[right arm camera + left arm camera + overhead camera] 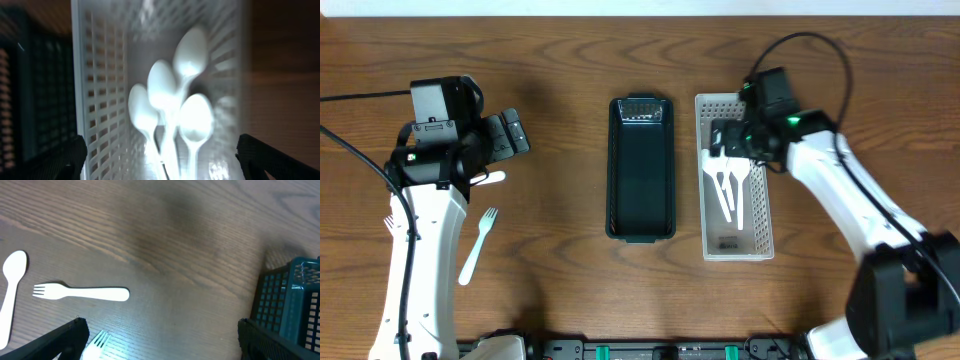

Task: Pack container
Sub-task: 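Place the last spoon into the white basket and withdraw right, then reach the left gripper to the lower fork and grasp it, then carry the fork right and drop it into the green basket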

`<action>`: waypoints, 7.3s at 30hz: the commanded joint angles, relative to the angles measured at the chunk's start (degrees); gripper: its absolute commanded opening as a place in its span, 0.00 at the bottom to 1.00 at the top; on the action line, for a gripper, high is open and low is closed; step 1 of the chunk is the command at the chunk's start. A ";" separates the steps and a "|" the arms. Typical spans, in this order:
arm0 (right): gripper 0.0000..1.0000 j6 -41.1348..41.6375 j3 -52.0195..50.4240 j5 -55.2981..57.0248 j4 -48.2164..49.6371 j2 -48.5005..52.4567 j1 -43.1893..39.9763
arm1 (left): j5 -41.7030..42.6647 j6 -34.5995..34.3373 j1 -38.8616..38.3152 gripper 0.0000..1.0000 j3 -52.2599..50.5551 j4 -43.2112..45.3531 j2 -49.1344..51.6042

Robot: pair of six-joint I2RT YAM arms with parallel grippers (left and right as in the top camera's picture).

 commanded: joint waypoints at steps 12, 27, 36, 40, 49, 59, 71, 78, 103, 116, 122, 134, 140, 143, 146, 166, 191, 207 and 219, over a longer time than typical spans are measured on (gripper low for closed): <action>0.99 -0.22 3.50 -6.47 -8.04 -6.71 -32.48 | -4.11 -2.56 0.24 0.98 -0.59 -10.36 0.68; 0.99 -0.22 3.50 -7.32 -13.60 -2.27 -34.49 | -18.03 11.28 7.91 0.86 -0.79 -23.85 12.33; 0.99 1.60 3.50 -7.56 -13.97 -2.27 -34.49 | -11.15 27.98 11.21 0.71 -0.83 -22.64 23.98; 0.99 3.54 3.50 -7.54 -13.79 -2.27 -34.49 | -11.10 28.24 13.40 0.74 -0.83 -20.96 25.68; 0.99 3.69 3.50 -7.50 -12.52 -2.27 -34.49 | -1.86 36.57 17.09 0.72 -0.92 -18.25 25.79; 0.99 3.67 3.50 -7.50 -11.74 -2.27 -34.49 | -4.79 42.62 17.09 0.74 -1.33 -16.37 25.83; 0.99 3.67 3.50 -7.50 -10.88 -2.27 -34.49 | -4.85 43.47 17.03 0.72 -7.06 -10.91 26.03; 0.99 3.67 3.50 -7.52 -10.62 -2.27 -34.49 | -3.13 47.21 17.00 0.68 -10.71 -6.03 26.03; 0.99 3.85 3.50 -8.98 -9.92 -2.27 -34.49 | -2.84 47.69 8.72 0.41 -17.81 3.48 26.01; 0.99 3.85 3.50 -8.98 -9.94 -2.27 -34.49 | -2.82 47.45 6.56 0.27 -17.81 1.68 26.01; 0.99 3.85 3.50 -9.01 -10.01 -2.27 -34.49 | -2.84 47.45 6.56 0.19 -17.75 1.40 25.99; 0.99 3.85 3.50 -9.01 -10.47 -2.27 -34.49 | -2.80 45.24 5.46 0.06 -13.94 0.04 22.03; 0.99 3.85 3.50 -9.01 -10.51 -2.27 -34.49 | -2.84 44.76 2.16 0.06 -12.79 -0.07 16.46; 0.99 3.85 3.50 -9.01 -10.71 -2.27 -34.49 | -2.84 42.12 -0.22 0.06 -11.69 -0.11 13.29; 0.99 3.85 3.50 -9.07 -10.73 -2.27 -34.49 | -2.82 35.54 -3.19 0.06 -9.79 -0.39 10.47; 0.99 3.63 3.50 -12.02 -13.77 -2.27 -34.49 | -2.75 7.74 -31.91 0.06 8.39 0.15 4.42; 0.99 1.05 3.50 -12.00 -17.29 -2.27 -34.49 | -5.46 7.34 -33.77 0.83 13.42 3.34 8.55; 0.99 1.05 3.50 -12.00 -17.92 -2.27 -34.49 | -22.01 -8.72 7.04 0.99 11.13 -24.28 2.73; 0.99 1.05 3.50 -12.00 -18.43 -2.27 -34.49 | -13.44 2.67 35.43 0.96 10.84 -26.49 19.61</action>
